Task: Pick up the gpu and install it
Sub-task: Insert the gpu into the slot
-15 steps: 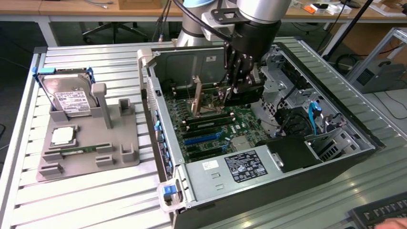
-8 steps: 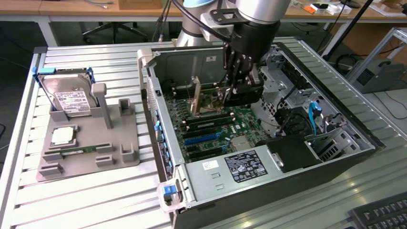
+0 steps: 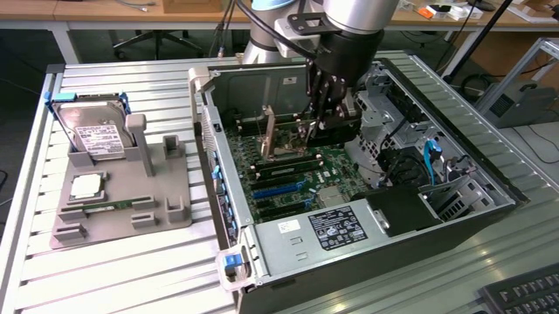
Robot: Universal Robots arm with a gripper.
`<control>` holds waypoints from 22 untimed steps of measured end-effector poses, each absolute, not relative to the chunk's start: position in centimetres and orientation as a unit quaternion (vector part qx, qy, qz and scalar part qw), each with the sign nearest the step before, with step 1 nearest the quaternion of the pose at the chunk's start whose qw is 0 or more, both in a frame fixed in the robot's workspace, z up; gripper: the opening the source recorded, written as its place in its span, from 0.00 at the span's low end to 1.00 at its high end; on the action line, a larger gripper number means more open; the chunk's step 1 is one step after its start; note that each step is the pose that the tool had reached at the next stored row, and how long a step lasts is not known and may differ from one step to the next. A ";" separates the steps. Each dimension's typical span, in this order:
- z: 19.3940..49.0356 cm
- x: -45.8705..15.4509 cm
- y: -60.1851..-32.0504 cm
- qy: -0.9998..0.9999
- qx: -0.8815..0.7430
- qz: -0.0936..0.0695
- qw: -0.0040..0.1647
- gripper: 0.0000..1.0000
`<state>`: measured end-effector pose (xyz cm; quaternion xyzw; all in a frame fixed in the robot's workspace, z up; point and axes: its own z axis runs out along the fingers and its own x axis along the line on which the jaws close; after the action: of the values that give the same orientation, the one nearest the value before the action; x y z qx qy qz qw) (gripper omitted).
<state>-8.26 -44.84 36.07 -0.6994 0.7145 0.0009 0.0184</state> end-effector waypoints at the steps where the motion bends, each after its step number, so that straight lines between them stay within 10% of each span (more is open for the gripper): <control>1: 36.1 -8.3 -44.8 0.715 -0.699 0.001 0.018 0.27; 22: 35.8 -8.5 -45.1 0.714 -0.699 0.001 0.018 0.27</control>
<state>-8.48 -45.07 35.78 -0.6994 0.7145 0.0009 0.0184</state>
